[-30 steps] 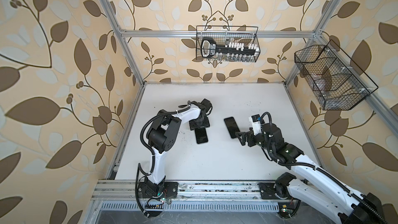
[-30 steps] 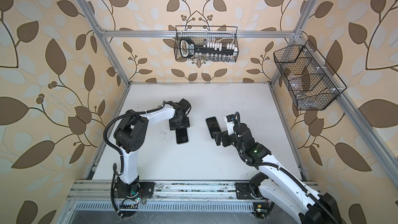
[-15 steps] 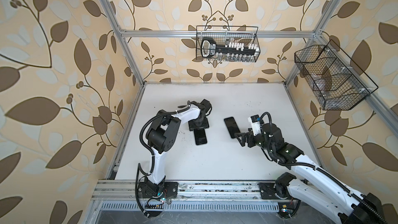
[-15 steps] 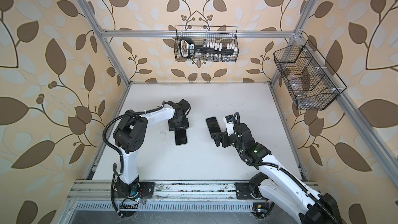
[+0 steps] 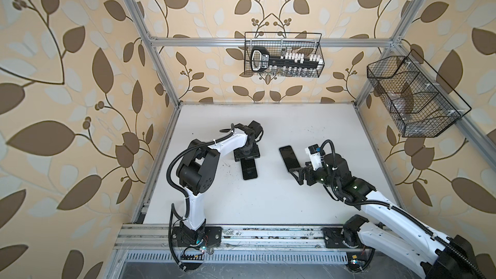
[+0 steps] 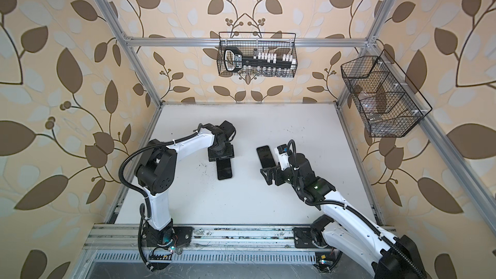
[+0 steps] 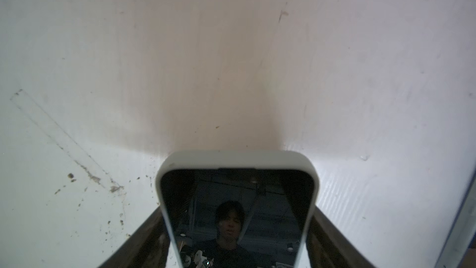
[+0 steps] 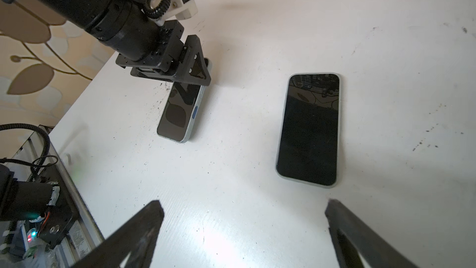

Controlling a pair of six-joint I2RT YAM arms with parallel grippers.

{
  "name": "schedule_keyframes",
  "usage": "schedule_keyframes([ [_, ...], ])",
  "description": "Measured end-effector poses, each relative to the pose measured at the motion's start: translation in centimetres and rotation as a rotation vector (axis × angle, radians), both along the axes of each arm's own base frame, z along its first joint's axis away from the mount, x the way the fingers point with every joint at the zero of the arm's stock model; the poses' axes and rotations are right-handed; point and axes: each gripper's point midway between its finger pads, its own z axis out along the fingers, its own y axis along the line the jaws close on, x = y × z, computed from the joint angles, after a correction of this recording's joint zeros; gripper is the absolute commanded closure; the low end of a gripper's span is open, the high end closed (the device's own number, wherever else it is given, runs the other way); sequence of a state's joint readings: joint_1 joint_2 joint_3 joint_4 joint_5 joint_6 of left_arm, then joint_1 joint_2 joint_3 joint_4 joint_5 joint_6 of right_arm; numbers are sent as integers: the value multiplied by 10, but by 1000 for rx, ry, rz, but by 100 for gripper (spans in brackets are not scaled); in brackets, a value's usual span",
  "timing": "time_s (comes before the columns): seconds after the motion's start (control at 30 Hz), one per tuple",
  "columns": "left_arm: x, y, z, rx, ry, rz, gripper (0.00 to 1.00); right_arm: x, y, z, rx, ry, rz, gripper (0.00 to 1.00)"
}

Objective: Take the phone out of the phone case
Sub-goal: Pick up the phone from the center of the table.

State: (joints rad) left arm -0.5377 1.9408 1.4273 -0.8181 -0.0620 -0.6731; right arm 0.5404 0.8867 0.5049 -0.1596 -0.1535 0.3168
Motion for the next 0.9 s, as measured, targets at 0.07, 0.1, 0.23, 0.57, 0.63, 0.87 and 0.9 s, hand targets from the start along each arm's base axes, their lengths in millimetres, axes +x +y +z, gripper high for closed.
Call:
schedule_keyframes([
  [0.07, 0, 0, 0, 1, 2, -2, 42, -2, 4, -2, -1, 6, 15, 0],
  [0.1, 0, 0, 0, 1, 2, -2, 43, -3, 7, -2, -1, 8, 25, 0],
  [0.23, -1, 0, 1, 1, 5, -3, 46, -10, 20, -7, 2, 24, 73, 0],
  [0.57, 5, -6, 30, -31, -25, -5, 48, -15, 43, -13, 57, 86, 127, 0],
  [0.63, 5, -7, 37, -39, -32, -5, 48, -17, 49, -12, 48, 80, 134, 0],
  [0.87, 2, -8, 50, -61, -32, -8, 48, -17, 80, -6, 28, 48, 159, 0],
  [0.9, 1, -8, 50, -63, -30, -9, 48, -16, 81, -9, 31, 58, 155, 0],
])
